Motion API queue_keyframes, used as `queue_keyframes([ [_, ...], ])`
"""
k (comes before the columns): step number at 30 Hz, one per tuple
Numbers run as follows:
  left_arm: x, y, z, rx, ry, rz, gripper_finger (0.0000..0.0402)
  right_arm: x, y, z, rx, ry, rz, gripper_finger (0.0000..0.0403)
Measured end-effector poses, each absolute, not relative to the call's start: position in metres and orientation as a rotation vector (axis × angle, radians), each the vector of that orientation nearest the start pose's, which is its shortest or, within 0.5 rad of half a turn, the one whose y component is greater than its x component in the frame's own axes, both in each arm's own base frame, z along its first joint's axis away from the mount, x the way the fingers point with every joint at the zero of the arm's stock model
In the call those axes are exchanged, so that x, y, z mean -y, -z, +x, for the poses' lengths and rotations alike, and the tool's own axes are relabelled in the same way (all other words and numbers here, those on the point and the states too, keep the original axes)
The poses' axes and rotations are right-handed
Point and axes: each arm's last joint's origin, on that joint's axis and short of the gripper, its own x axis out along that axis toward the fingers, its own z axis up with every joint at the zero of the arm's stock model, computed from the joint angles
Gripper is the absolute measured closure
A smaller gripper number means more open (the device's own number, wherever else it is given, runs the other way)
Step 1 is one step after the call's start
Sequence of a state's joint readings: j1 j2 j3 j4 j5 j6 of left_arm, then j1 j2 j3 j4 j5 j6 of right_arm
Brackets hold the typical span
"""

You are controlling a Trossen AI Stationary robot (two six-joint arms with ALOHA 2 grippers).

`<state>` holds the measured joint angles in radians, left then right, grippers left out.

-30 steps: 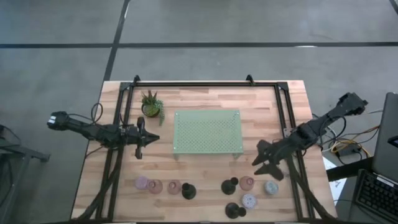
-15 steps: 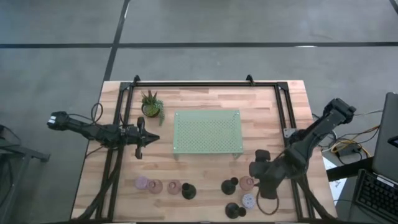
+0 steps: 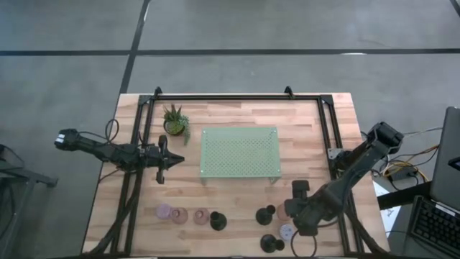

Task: Pick & Place candle stick holders
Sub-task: Put the right glass candle holder on the shelf

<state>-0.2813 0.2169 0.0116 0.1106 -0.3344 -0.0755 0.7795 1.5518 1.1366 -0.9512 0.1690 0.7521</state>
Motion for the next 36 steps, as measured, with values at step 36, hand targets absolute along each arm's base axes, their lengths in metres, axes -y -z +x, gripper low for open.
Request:
queue_keyframes([
  [36, 0.021, -0.160, 0.107, -0.088, -0.056, -0.047, 0.0371, -0.200, -0.212, 0.211, -1.208, -0.043, 0.000, 0.0163],
])
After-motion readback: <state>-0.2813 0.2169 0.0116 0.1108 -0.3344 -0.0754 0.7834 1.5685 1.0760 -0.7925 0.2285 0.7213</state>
